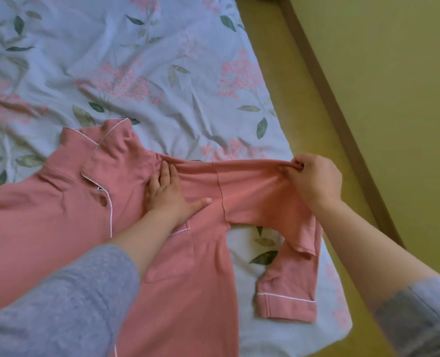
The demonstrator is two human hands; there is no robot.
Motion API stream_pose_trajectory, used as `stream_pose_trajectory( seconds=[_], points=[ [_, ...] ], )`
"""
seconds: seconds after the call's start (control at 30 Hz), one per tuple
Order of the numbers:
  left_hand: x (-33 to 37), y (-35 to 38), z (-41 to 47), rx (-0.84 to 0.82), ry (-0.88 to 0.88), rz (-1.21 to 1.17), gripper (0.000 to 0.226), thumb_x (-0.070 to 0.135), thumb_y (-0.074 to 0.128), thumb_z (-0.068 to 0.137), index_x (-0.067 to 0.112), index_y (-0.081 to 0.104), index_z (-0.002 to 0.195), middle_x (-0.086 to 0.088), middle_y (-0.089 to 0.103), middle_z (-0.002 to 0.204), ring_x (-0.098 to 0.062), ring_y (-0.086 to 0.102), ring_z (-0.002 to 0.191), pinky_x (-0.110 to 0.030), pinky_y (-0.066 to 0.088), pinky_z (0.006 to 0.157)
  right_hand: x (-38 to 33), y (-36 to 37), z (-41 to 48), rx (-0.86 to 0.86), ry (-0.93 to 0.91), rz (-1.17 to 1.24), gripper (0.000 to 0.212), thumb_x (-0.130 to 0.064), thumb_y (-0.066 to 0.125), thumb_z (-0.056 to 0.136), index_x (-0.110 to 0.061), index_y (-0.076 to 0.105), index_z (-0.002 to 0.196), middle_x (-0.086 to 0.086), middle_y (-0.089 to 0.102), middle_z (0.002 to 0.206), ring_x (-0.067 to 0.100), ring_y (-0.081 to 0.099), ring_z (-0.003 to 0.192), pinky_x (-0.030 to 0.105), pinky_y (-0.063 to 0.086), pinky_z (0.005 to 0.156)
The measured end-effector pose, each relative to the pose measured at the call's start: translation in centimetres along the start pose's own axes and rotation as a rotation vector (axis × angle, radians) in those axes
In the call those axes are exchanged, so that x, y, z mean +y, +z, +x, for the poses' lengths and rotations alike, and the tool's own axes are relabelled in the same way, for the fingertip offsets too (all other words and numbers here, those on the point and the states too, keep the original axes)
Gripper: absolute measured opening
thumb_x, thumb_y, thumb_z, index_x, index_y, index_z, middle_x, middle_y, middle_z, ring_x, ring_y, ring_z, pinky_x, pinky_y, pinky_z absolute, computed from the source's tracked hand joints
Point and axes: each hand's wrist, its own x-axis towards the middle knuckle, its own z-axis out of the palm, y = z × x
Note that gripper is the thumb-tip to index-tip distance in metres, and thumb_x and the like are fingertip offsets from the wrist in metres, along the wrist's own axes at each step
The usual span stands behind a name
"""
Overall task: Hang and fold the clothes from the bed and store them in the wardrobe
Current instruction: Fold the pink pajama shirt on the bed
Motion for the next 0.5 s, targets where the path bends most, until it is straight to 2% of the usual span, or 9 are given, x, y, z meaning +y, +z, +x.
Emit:
stream_pose_trajectory(
  seconds=[0.07,0.13,0.2,0.27,0.33,0.43,0.5],
  points=[
    [1.0,0.3,-0.1,0.027,-0.075,-0.035,0.131,0.090,0.046,0.063,0.012,-0.011,0.153,-0.001,-0.016,0.162,-0.028,-0.005,0.149,-0.041,0.006,0.121,0.2,1.1,1.5,-0.025,0.005,0.046,0.023,-0.041,0.069,0.084,-0.021,0.062,0.075,-0.002,0.060,0.072,0.028,0.057,0.078,0.031,0.033,0.060],
    [2.1,0.3,0.1,0.046,-0.124,-0.045,0.124,0.084,0.048,0.070,0.016,-0.015,0.153,-0.003,-0.019,0.161,-0.029,-0.007,0.149,-0.044,0.005,0.121,0.4,2.2,2.7,-0.097,0.057,0.207,0.018,-0.041,0.071,0.083,-0.024,0.065,0.082,-0.007,0.061,0.073,0.022,0.057,0.075,0.028,0.034,0.057],
    [3.1,0.2,0.0,0.046,-0.147,-0.049,0.115,0.078,0.049,0.077,0.020,-0.016,0.153,-0.006,-0.020,0.161,-0.033,-0.009,0.149,-0.048,0.005,0.120,1.2,3.0,2.8,-0.246,0.154,0.417,0.020,-0.041,0.074,0.081,-0.024,0.064,0.085,-0.011,0.059,0.072,0.015,0.058,0.073,0.022,0.035,0.053],
    [4.3,0.0,-0.6,0.076,-0.109,-0.053,0.105,0.068,0.052,0.083,0.022,-0.010,0.154,-0.005,-0.016,0.162,-0.035,-0.006,0.148,-0.051,0.008,0.119,2.8,3.5,1.5,-0.372,0.204,0.494,0.029,-0.045,0.076,0.078,-0.022,0.059,0.086,-0.011,0.055,0.073,0.010,0.053,0.070,0.022,0.035,0.054],
    [5.5,-0.3,-1.2,0.144,0.027,-0.026,0.096,0.056,0.057,0.087,0.021,-0.001,0.155,-0.004,-0.004,0.163,-0.031,0.000,0.149,-0.048,0.014,0.119,4.7,3.4,-0.2,-0.414,0.232,0.510,0.035,-0.045,0.077,0.077,-0.019,0.054,0.079,-0.008,0.052,0.069,0.009,0.048,0.064,0.027,0.035,0.054],
    [7.1,-0.7,-1.1,0.203,0.265,0.096,0.093,0.045,0.069,0.082,0.018,0.016,0.154,-0.007,0.029,0.154,-0.029,0.023,0.139,-0.037,0.019,0.117,7.2,2.9,-1.8,-0.519,0.313,0.571,0.037,-0.038,0.077,0.079,-0.006,0.059,0.079,0.000,0.057,0.069,0.014,0.050,0.064,0.026,0.037,0.052],
    [7.9,-1.1,-0.4,0.188,0.273,0.120,0.094,0.043,0.075,0.076,0.017,0.026,0.151,-0.005,0.041,0.142,-0.029,0.031,0.130,-0.032,0.021,0.113,8.2,2.4,-2.4,-0.657,0.331,0.656,0.035,-0.031,0.079,0.080,0.002,0.067,0.086,0.007,0.065,0.073,0.013,0.054,0.065,0.025,0.041,0.053]
  ],
)
